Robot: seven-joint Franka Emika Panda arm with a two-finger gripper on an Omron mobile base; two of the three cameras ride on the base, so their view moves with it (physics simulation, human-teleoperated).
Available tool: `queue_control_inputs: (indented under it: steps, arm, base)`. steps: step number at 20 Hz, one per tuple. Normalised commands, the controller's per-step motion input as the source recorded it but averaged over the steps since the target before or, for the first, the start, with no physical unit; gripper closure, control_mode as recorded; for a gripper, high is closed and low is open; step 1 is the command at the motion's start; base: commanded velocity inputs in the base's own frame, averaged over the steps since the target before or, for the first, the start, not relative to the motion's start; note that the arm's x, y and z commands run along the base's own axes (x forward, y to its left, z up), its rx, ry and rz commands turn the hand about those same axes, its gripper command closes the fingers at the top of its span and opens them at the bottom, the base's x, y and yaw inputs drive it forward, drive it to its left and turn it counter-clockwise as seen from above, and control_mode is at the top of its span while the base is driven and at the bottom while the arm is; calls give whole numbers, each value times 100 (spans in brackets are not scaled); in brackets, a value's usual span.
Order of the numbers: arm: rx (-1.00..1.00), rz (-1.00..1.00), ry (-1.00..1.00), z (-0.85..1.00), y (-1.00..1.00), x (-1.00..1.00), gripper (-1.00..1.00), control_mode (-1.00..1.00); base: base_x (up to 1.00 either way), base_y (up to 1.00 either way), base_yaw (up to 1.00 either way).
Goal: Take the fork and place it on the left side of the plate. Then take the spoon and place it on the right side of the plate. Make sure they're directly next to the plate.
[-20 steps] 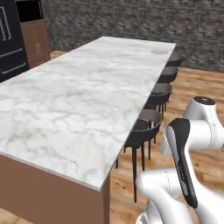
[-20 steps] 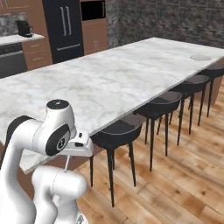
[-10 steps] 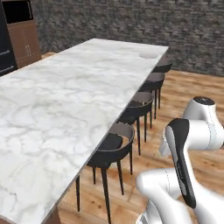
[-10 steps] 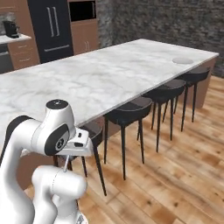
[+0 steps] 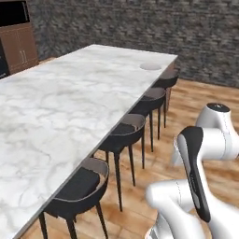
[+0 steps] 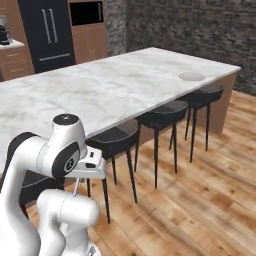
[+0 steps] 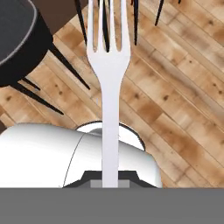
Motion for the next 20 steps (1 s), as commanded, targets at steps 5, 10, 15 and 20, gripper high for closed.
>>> queue_control_inputs:
  steps: [5,10,15,20]
  arm:
    - [0,0,0,0,0,0,100,100]
    - [0,0,0,0,0,0,100,100]
    - [0,0,0,0,0,0,100,100]
    - [0,0,0,0,0,0,100,100]
  base:
    - [77,-86,24]
    - [73,-93,22]
    - [73,-88,24]
    - [73,-86,25]
